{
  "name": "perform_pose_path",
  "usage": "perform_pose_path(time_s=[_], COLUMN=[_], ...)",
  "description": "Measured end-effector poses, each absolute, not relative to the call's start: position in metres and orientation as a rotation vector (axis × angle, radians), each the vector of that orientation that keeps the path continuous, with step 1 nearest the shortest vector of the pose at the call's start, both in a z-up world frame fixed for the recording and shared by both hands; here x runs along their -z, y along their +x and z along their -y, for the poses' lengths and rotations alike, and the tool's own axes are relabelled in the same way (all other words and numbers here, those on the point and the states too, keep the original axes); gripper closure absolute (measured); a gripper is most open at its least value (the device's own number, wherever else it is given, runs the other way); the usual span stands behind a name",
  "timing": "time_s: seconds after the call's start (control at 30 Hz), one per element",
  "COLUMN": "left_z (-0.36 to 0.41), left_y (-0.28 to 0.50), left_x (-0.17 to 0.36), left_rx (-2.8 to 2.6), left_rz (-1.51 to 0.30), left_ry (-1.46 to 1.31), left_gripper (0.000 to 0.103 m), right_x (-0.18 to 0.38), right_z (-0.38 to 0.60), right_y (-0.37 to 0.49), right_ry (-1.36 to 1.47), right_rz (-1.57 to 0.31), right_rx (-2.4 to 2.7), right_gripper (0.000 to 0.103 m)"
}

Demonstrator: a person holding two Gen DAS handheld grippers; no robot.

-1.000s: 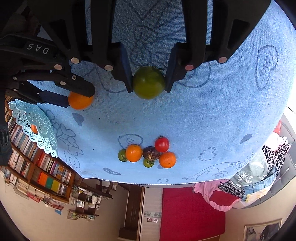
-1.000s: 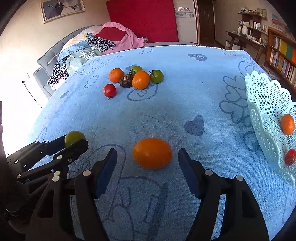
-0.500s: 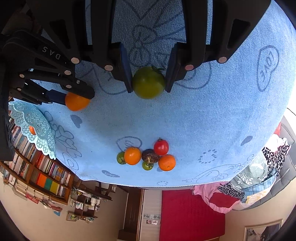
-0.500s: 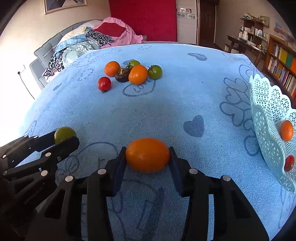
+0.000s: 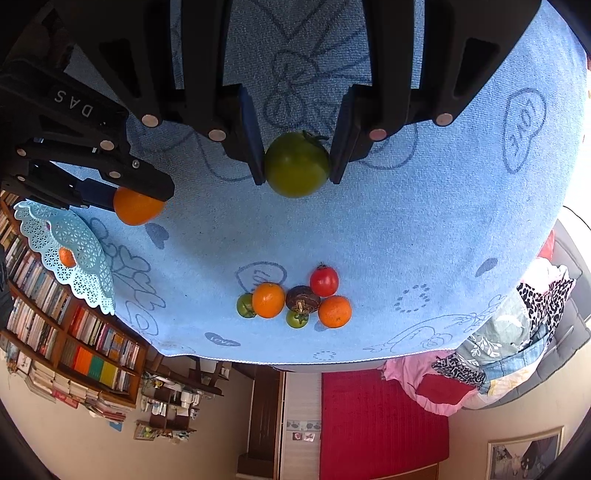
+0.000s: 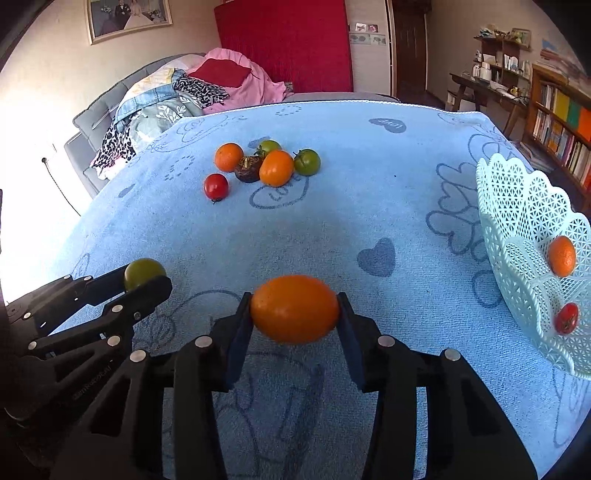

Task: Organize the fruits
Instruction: 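Carry both tomatoes over the basket and release them inside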

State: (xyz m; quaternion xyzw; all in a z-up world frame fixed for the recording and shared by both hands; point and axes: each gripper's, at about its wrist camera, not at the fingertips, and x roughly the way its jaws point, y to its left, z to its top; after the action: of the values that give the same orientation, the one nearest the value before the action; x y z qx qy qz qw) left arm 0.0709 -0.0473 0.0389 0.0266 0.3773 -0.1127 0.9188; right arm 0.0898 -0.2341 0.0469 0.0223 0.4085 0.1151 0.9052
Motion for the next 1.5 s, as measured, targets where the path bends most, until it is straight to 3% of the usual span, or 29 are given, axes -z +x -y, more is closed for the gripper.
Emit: perform_pose_path(time_s=[1.5], left_z=[0.142], left_y=[0.052], left_x=[-0.099], left_rx=[0.313], left_rz=[-0.626], left_ry=[0.219], left_gripper=[0.067], right_x=[-0.124], right_z=[0.371], right_y=[0.028], right_ry=[0.212], right_rz=[-0.604], right_rx=[-0.012], right_gripper=[0.057])
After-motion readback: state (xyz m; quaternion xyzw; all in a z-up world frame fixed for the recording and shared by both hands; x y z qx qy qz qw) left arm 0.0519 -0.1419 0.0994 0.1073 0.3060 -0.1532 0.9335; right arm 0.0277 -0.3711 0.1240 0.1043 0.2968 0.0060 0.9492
